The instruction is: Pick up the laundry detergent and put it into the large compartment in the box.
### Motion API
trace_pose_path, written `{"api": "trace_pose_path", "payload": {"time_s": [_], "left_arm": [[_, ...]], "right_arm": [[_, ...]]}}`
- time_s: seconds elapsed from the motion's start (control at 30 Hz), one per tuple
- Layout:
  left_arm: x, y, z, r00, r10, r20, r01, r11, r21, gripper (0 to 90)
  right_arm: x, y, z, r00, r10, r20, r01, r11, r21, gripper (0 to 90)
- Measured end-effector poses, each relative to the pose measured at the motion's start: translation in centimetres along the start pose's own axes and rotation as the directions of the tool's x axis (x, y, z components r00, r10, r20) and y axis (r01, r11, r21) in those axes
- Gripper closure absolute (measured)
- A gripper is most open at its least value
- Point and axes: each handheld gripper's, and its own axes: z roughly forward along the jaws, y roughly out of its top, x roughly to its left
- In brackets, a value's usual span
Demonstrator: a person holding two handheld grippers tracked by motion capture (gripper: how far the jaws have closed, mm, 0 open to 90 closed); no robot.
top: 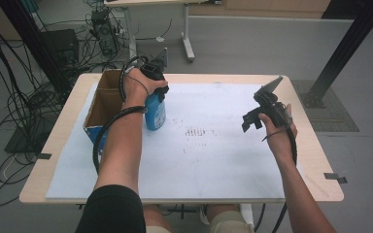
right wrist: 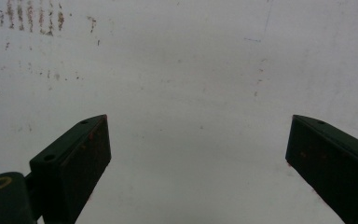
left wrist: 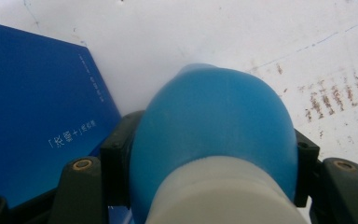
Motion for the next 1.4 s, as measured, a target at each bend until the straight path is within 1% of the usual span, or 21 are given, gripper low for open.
{"api": "trace_pose_path", "payload": {"time_s": [0.2, 0.5, 1.07, 1.4], "left_arm": [[0.01, 0.01, 0.0, 1.0, -0.002, 0.0, 0.002, 1.0, 0.0, 37.4], [0.02, 0.04, 0.01, 1.0, -0.004, 0.001, 0.004, 1.0, 0.002, 37.5], [0.13, 0.07, 0.0, 1.0, -0.003, 0.004, 0.003, 1.0, 0.002, 37.7], [0.1, 0.07, -0.01, 1.0, -0.004, 0.003, 0.004, 1.0, 0.002, 37.7]], "right_arm": [[0.0, -0.01, 0.07, 1.0, -0.004, 0.0, 0.004, 1.0, 0.0, 6.4], [-0.05, 0.01, 0.06, 1.0, 0.003, 0.0, -0.003, 1.0, 0.004, 6.5], [0.14, 0.18, 0.18, 1.0, -0.005, 0.002, 0.005, 1.0, 0.006, 6.4], [0.18, 0.19, 0.15, 1.0, -0.001, 0.0, 0.001, 1.0, 0.005, 6.4]]}}
